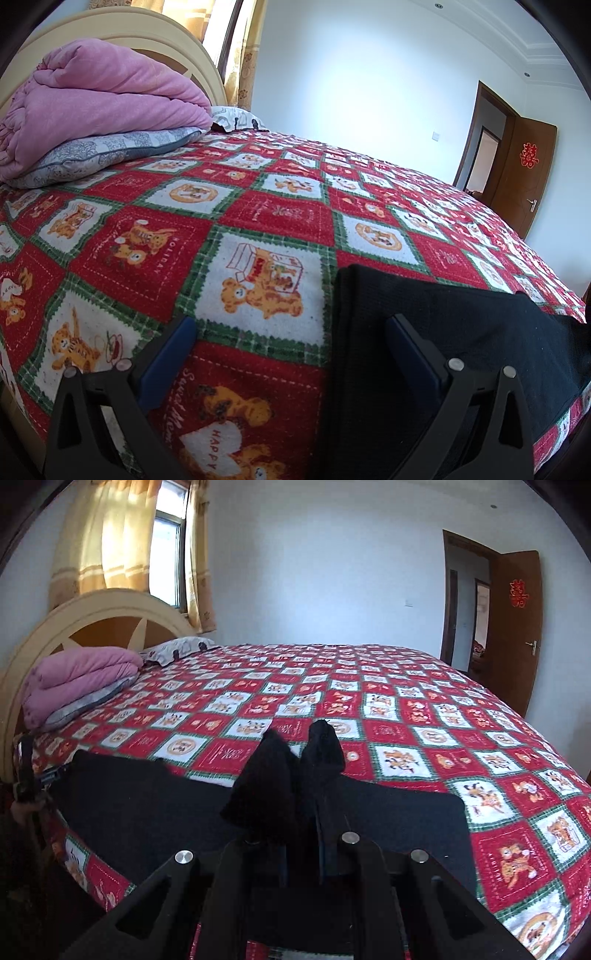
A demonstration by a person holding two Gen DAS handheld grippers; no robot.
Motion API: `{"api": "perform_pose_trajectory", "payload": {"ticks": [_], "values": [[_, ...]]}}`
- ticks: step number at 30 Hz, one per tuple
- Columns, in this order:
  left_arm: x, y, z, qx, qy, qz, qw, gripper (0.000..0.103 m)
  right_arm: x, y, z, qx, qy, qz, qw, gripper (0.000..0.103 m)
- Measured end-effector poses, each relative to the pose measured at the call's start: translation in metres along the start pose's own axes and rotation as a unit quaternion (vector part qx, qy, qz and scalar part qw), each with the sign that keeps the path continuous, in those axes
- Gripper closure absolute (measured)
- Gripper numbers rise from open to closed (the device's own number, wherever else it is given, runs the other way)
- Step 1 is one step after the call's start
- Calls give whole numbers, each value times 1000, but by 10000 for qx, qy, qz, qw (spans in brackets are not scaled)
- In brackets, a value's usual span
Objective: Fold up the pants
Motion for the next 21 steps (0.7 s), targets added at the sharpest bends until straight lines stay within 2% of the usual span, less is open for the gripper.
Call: {"api": "perform_pose_trajectory", "payload": {"ticks": [21], "values": [[0,1,1,2,-16,5,10000,0,-40,59,14,739,414,-159,9963,92]]}}
Point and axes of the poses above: each gripper's, at about its wrist camera, not at the fingertips, and x roughly against the way its jaws point, y to its left, z to its underside, the point moved 2 cm from there along -x, roughly the way its jaws point, and after that the axes turned 4 degrees about x, right-handed, at the moved point
